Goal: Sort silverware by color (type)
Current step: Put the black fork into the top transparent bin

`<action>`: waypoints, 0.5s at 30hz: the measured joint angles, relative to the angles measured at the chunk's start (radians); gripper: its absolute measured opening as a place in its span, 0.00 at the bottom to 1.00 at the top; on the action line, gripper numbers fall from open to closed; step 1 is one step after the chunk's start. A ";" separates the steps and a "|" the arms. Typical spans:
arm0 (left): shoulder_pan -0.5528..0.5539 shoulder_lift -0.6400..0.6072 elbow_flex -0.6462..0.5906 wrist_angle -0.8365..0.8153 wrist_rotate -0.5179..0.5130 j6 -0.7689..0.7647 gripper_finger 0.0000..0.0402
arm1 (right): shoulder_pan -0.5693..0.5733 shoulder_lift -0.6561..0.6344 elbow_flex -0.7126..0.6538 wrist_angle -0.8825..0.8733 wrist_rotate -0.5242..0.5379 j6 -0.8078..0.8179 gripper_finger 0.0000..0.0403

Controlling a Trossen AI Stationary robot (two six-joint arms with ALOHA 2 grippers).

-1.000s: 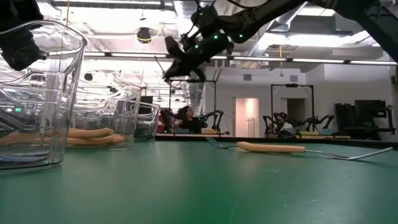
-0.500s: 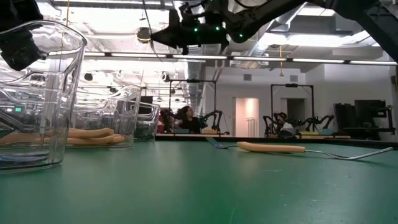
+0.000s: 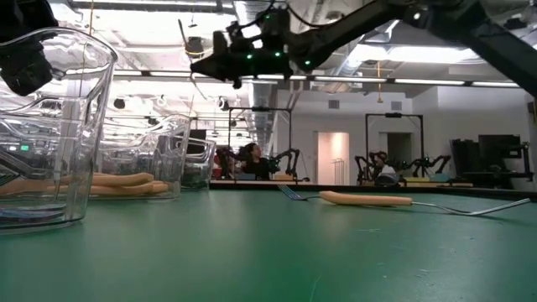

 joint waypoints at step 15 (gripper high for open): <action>0.000 0.000 0.000 0.000 -0.014 0.007 0.32 | 0.014 0.232 0.381 -0.349 0.003 0.041 0.03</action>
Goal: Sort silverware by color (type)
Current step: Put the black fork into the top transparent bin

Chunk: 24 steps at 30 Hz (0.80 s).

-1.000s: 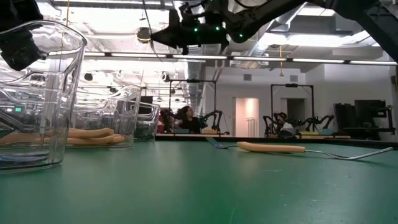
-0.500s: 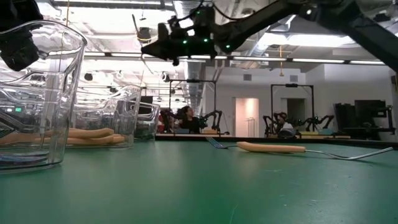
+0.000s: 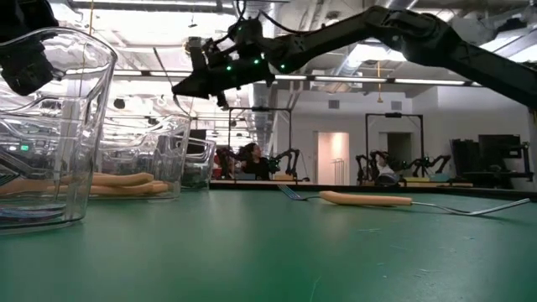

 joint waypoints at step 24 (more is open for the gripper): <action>0.000 0.000 0.000 0.000 -0.034 -0.022 0.32 | 0.023 0.086 0.000 -0.049 -0.058 -0.060 0.03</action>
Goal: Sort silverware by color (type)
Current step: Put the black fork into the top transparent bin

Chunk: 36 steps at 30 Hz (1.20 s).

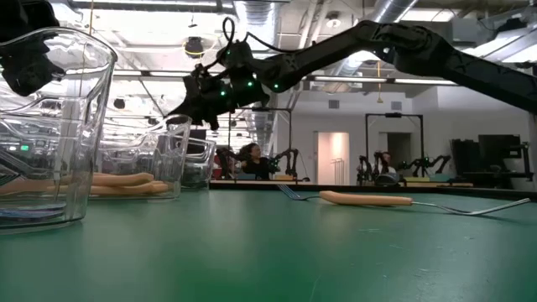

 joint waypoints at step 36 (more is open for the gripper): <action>0.000 0.000 0.000 -0.002 -0.047 -0.036 0.32 | 0.021 0.063 0.002 -0.023 0.004 -0.023 0.03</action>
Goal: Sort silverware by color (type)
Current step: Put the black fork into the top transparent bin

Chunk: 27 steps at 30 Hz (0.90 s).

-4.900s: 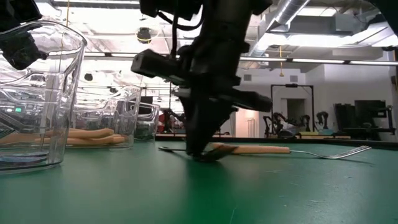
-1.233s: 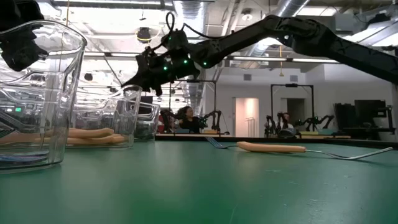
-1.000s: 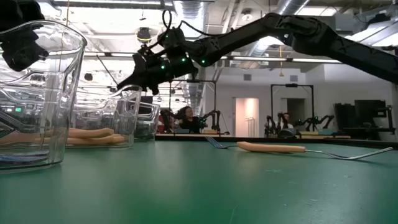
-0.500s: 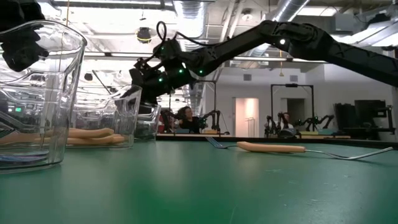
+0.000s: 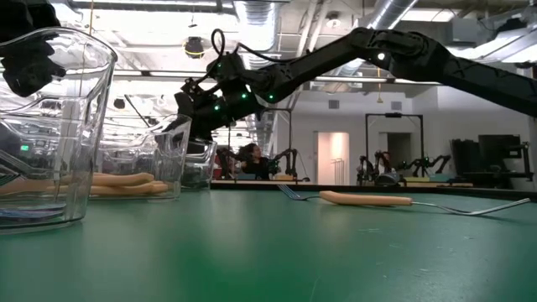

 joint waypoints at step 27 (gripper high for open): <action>0.000 0.000 0.000 0.000 0.000 0.000 0.32 | 0.000 0.001 -0.002 0.007 0.028 -0.024 0.19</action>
